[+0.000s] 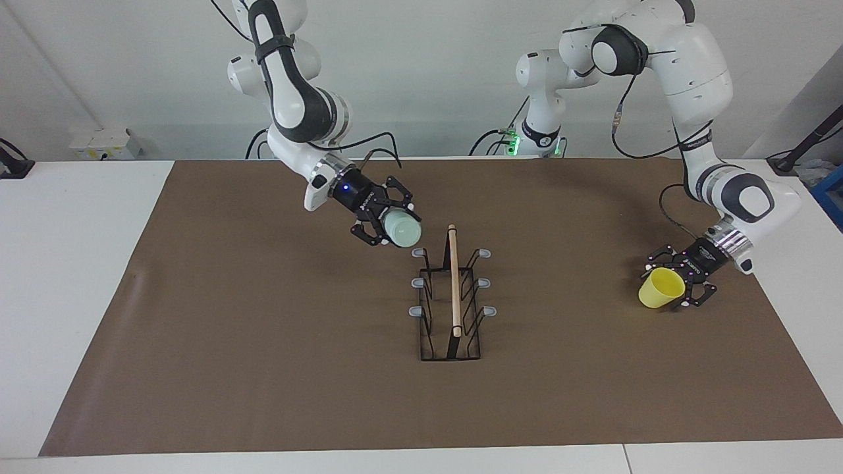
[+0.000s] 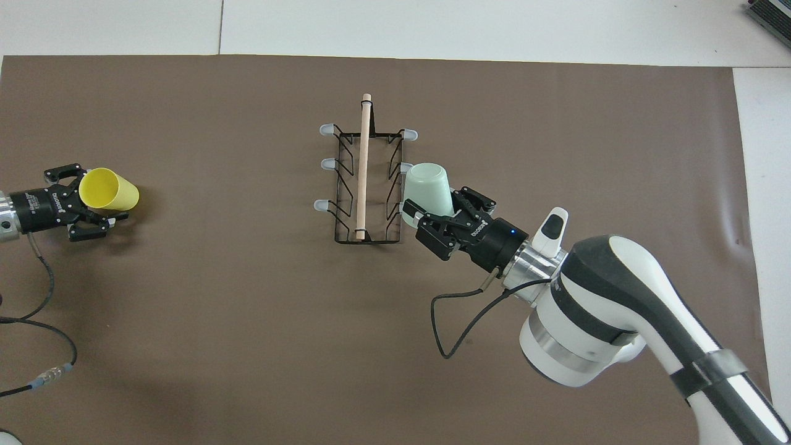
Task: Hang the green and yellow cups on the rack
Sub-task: 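Hang the green cup on a rack peg while the left gripper carries the yellow cup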
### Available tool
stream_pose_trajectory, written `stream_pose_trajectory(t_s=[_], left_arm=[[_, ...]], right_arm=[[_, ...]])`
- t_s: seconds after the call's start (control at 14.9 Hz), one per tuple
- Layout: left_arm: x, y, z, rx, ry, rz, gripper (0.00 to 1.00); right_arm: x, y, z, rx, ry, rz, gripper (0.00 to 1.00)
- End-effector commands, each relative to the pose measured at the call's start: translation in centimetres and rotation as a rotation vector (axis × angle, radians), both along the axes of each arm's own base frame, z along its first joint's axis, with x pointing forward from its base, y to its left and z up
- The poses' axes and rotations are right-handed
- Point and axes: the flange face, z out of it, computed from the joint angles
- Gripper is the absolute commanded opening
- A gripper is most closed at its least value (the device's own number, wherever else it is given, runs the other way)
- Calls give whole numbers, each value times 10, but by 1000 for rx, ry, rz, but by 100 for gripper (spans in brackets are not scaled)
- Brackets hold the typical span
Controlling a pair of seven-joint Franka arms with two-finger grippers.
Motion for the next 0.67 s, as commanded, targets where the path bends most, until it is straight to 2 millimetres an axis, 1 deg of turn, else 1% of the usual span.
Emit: stream_pose_trajectory(t_s=[0.0,0.07,0.13,0.2,0.4,0.47,0.61], left_arm=[[-5,-10,5,2,-18,9,90],[-4,-12,5,1,-18,5,81],[-2,-14,7,4,-22,2,52],[-2,-15,10,5,-39,-11,1],[3,-13,25,25,-75,-22,0],[10,-11,36,38,-95,-28,0],[17,-16,47,64,-109,-51,0]], right_arm=[[-2,11,-14,-7,-102,-32,0],[-1,13,-15,-7,-131,-38,0],[0,14,-15,-3,-138,-35,0],[-1,14,-15,-12,-143,-34,0],[0,15,-25,-87,-202,-14,0],[0,15,-25,-96,-211,-13,0],[5,19,-24,-125,-253,-6,0]])
